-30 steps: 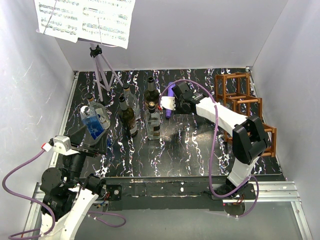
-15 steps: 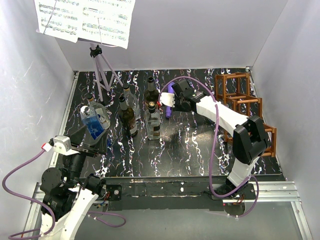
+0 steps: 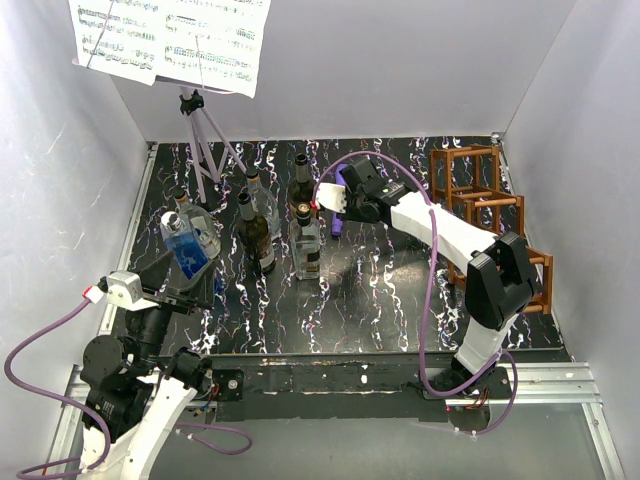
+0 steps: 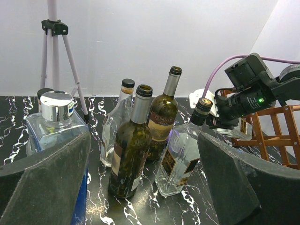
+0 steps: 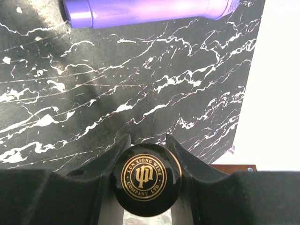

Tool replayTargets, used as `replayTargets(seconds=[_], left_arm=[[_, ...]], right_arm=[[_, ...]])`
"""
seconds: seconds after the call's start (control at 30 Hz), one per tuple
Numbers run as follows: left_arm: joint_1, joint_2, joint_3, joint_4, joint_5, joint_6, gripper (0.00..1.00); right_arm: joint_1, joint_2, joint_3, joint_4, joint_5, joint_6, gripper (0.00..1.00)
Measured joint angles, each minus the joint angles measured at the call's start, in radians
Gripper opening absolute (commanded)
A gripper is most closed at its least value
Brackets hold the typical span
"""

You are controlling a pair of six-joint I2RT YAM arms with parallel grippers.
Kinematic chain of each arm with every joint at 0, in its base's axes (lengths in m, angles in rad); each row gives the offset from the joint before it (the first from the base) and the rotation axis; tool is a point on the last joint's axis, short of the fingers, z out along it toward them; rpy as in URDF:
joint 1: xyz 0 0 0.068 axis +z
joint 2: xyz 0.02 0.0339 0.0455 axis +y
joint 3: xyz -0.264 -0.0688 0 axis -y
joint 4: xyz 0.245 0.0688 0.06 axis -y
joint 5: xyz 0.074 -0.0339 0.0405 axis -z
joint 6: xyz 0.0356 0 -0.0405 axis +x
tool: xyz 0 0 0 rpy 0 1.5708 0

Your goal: Take the wine bottle off the wine rack

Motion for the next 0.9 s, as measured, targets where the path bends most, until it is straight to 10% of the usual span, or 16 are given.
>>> replayTargets(seconds=[0.9], left_arm=[[0.0,0.0,0.0,0.0,0.0,0.0,0.98]], right_arm=[[0.004,-0.177,-0.031,0.029,-0.056,0.157,0.01]])
